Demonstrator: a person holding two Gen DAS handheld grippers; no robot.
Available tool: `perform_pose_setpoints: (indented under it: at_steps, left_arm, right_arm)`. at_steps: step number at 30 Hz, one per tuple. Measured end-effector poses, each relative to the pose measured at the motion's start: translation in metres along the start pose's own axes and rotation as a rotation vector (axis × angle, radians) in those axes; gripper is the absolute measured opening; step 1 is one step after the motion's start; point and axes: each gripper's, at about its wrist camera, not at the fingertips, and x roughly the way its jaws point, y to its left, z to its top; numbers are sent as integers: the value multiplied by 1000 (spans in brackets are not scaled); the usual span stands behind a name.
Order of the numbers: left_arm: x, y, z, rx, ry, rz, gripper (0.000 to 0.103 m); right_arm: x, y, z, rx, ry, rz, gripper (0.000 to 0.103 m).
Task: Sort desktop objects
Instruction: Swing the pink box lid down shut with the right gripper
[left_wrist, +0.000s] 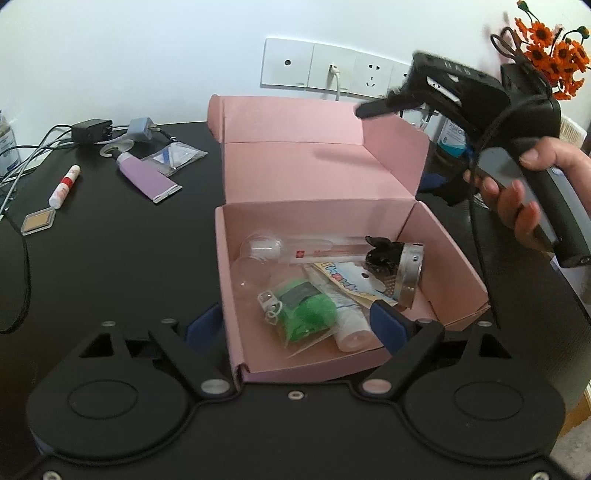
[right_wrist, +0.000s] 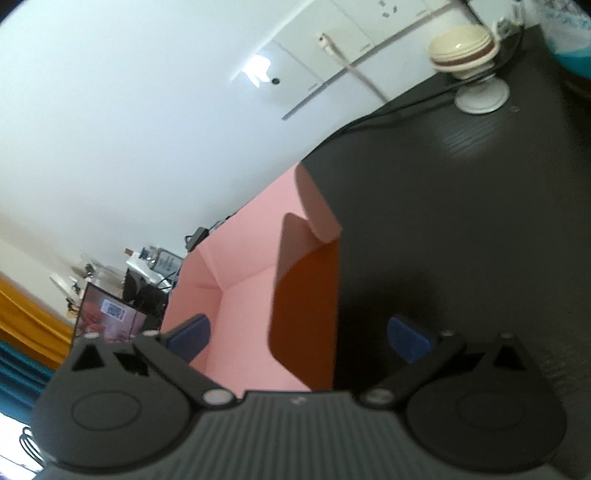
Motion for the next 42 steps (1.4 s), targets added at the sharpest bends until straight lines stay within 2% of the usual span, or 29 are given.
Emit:
perform_pose_setpoints:
  at_steps: [5, 14, 19, 20, 21, 22, 24, 27, 29, 34, 38, 42]
  left_arm:
    - [1, 0, 0, -5, 2, 0, 88]
    - [-1, 1, 3, -12, -1, 0, 89]
    - [-19, 4, 23, 3, -152, 29, 89]
    - [-23, 3, 28, 16, -188, 26, 90]
    - [-25, 2, 33, 35, -224, 15, 96]
    - [-25, 0, 39, 55, -244, 2, 99]
    - [-19, -3, 51, 90, -259, -22, 99]
    - [-9, -1, 68, 53, -220, -14, 99]
    - [-9, 1, 67, 26, -200, -16, 98]
    - [-5, -2, 37, 36, -90, -23, 98]
    - [-2, -3, 14, 31, -3, -12, 98]
    - [3, 5, 9, 17, 38, -11, 95]
  right_arm:
    - [3, 17, -1, -19, 10, 94, 102]
    - [-35, 49, -1, -131, -40, 149, 102]
    - [-55, 57, -6, -184, -59, 175, 102]
    - [-57, 59, -8, -191, -61, 174, 102]
    - [-59, 59, -9, -192, -62, 169, 102]
    - [-61, 58, -10, -191, -63, 164, 102]
    - [-59, 55, -10, -175, -62, 159, 102]
    - [-57, 50, -9, -150, -62, 151, 102]
    - [-56, 46, -9, -134, -61, 146, 102]
    - [-56, 22, -3, -53, -80, 117, 102]
    - [-28, 0, 10, -6, -43, 46, 102]
    - [-2, -4, 15, 9, 8, 59, 102]
